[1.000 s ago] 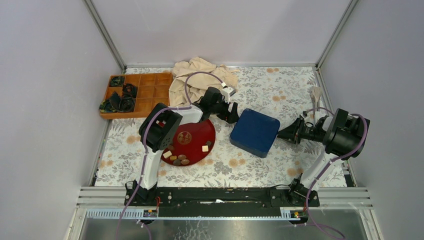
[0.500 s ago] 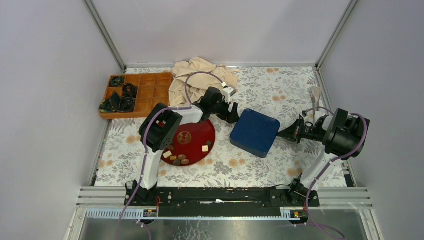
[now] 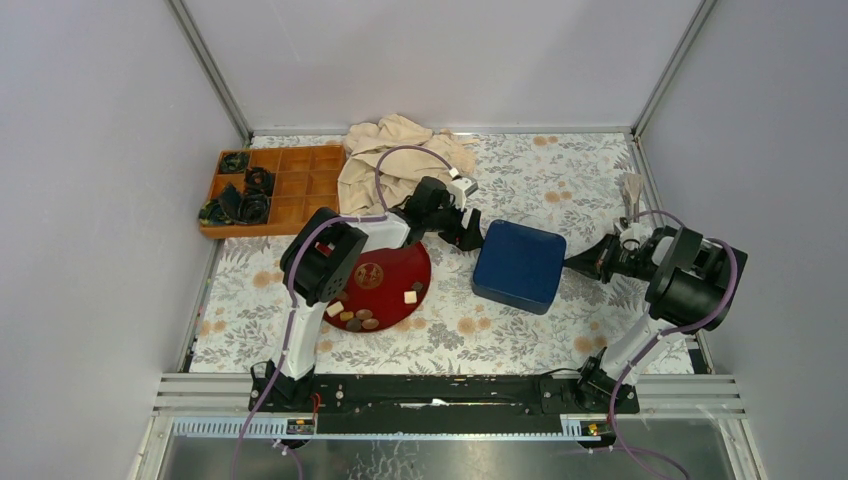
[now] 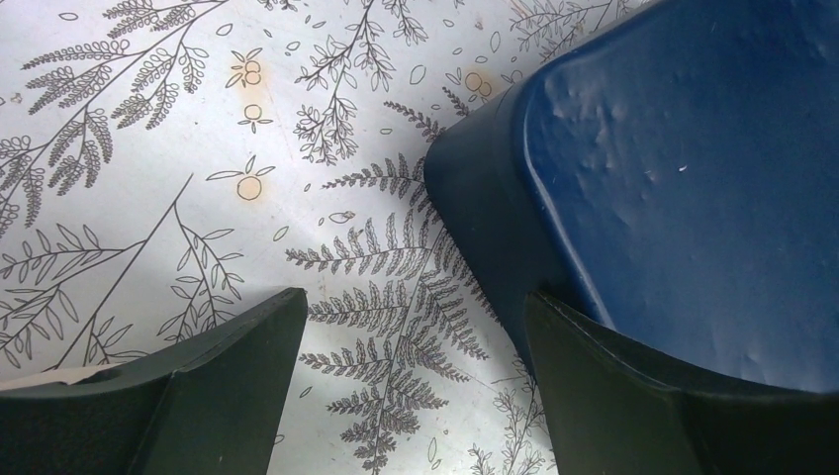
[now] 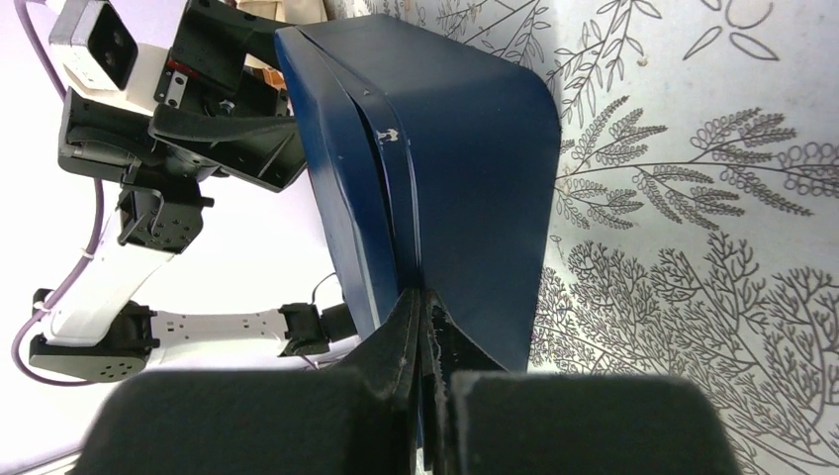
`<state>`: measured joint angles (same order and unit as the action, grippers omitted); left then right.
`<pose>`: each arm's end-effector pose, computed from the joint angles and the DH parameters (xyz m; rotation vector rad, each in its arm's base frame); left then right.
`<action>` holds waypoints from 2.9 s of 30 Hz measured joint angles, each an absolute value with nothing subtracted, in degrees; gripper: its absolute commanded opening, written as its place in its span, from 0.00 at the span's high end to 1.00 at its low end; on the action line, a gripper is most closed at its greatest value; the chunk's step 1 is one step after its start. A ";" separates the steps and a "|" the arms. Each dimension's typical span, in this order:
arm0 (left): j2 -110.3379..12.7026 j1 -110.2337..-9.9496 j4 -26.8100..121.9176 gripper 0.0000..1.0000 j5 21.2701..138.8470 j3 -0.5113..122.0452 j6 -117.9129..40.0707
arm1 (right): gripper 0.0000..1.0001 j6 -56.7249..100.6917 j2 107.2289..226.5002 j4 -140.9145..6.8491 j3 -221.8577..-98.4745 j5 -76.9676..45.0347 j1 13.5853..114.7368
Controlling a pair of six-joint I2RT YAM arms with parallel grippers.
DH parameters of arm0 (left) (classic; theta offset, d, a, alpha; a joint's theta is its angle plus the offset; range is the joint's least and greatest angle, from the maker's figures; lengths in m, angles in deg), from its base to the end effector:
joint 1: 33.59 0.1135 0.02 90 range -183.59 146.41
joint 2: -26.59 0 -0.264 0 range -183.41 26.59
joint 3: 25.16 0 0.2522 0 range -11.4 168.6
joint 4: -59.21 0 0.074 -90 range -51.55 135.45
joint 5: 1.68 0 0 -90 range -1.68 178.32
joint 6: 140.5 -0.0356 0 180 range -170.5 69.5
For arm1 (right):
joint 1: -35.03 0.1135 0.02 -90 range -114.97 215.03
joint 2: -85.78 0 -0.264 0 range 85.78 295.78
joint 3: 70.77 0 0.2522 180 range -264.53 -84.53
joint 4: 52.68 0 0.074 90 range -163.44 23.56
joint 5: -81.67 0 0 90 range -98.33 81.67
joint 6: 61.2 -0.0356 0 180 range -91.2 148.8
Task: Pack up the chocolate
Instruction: Adjust the packing box at the center of the board.
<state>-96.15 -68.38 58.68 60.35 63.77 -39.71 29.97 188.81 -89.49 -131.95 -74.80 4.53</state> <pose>0.3677 -0.2758 0.1357 0.7535 2.1290 -0.9720 0.2619 -0.1164 0.1159 0.4360 2.2550 1.3827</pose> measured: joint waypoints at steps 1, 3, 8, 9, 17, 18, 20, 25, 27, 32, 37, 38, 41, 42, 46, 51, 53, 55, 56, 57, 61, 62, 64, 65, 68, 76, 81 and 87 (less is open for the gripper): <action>-96.15 -68.38 58.68 0.11 60.22 63.77 -39.71 | 1.00 29.68 188.78 -89.25 -131.86 -74.80 4.42; -96.15 -68.38 58.68 0.11 59.94 63.77 -39.71 | 1.00 28.79 188.78 -88.41 -131.56 -74.91 4.16; -96.15 -68.40 58.68 0.11 59.39 63.77 -39.69 | 1.00 27.02 189.13 -86.03 -131.32 -75.72 3.94; -96.17 -68.40 58.68 0.11 59.26 63.77 -39.69 | 1.00 26.86 189.53 -85.59 -131.32 -76.18 3.90; -96.65 -68.38 58.71 0.11 58.69 64.19 -39.74 | 1.00 35.50 196.98 -92.33 -134.86 -82.67 3.09; -96.89 -68.38 58.68 0.11 58.67 64.50 -39.74 | 1.00 39.56 198.55 -96.24 -136.63 -83.48 3.07; -97.18 -68.38 58.75 0.11 58.67 64.87 -39.71 | 1.00 49.77 202.16 -105.38 -140.63 -84.90 3.05; -97.33 -68.42 58.75 0.11 58.65 65.11 -39.71 | 0.96 73.64 211.21 -126.71 -147.86 -87.61 3.02; -97.40 -68.42 58.73 0.11 58.69 65.17 -39.71 | 0.93 78.03 211.56 -130.93 -148.04 -87.50 3.02; -98.14 -68.42 58.71 0.11 59.28 66.33 -39.71 | 0.81 81.35 211.54 -135.63 -147.91 -87.55 3.31; -98.71 -68.42 58.64 0.11 60.48 67.27 -39.69 | 0.75 82.18 211.54 -137.31 -147.88 -87.50 3.66; -98.82 -68.42 58.68 0.11 60.59 67.40 -39.69 | 0.75 82.27 211.52 -137.53 -147.88 -87.50 3.75; -98.88 -68.42 58.64 0.11 60.90 67.56 -39.69 | 0.75 82.40 211.52 -137.77 -147.78 -87.48 3.88; -98.88 -68.42 58.64 0.11 60.92 67.56 -39.69 | 0.74 82.38 211.52 -137.75 -147.73 -87.48 3.88; -98.88 -68.42 58.64 0.11 60.94 67.56 -39.69 | 0.64 82.07 211.30 -137.68 -147.56 -87.31 3.92; -98.88 -68.42 58.64 0.11 60.97 67.58 -39.63 | 0.58 81.94 210.38 -137.40 -147.45 -87.26 4.07; -98.88 -68.42 58.64 0.11 60.97 67.58 -39.61 | 0.58 81.94 209.90 -137.33 -147.34 -87.24 4.12; -98.88 -68.44 58.64 0.11 61.03 67.58 -39.61 | 0.63 81.94 209.44 -137.33 -147.29 -87.20 4.25; -98.88 -68.44 58.62 0.11 61.12 67.58 -39.61 | 0.68 81.94 209.22 -137.33 -147.29 -87.02 4.27; -98.88 -68.46 58.62 0.11 61.18 67.58 -39.58 | 0.74 81.90 208.98 -137.31 -147.29 -86.91 4.29; -98.77 -68.49 58.79 0.12 61.49 67.40 -39.23 | 0.72 78.86 206.99 -135.14 -146.84 -86.45 4.34; -98.55 -68.49 59.27 0.12 61.67 66.92 -39.04 | 0.68 76.61 205.85 -133.35 -146.25 -86.02 4.36; -97.92 -68.49 59.69 0.11 61.82 65.87 -38.86 | 0.55 70.40 202.49 -127.78 -143.95 -84.86 4.53; -97.53 -68.49 59.69 0.11 61.84 65.35 -38.82 | 0.50 66.27 200.08 -123.93 -142.25 -83.76 4.75; -96.83 -68.38 59.56 0.11 61.86 64.43 -38.64 | 0.48 55.47 193.09 -113.70 -137.66 -80.84 5.28; -96.65 -68.20 59.32 0.11 61.88 64.28 -38.62 | 0.40 43.72 186.86 -102.21 -136.21 -77.23 6.39; -96.65 -68.20 59.30 0.11 61.86 64.28 -38.62 | 0.37 41.55 184.92 -99.23 -136.08 -72.64 6.98; -96.32 -67.92 58.92 0.10 62.76 64.10 -38.60 | 0.34 41.18 182.12 -97.92 -136.08 -65.69 9.54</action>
<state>-96.32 -67.92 58.92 62.76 64.10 -38.60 41.18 182.12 -97.92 -136.08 -65.69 9.54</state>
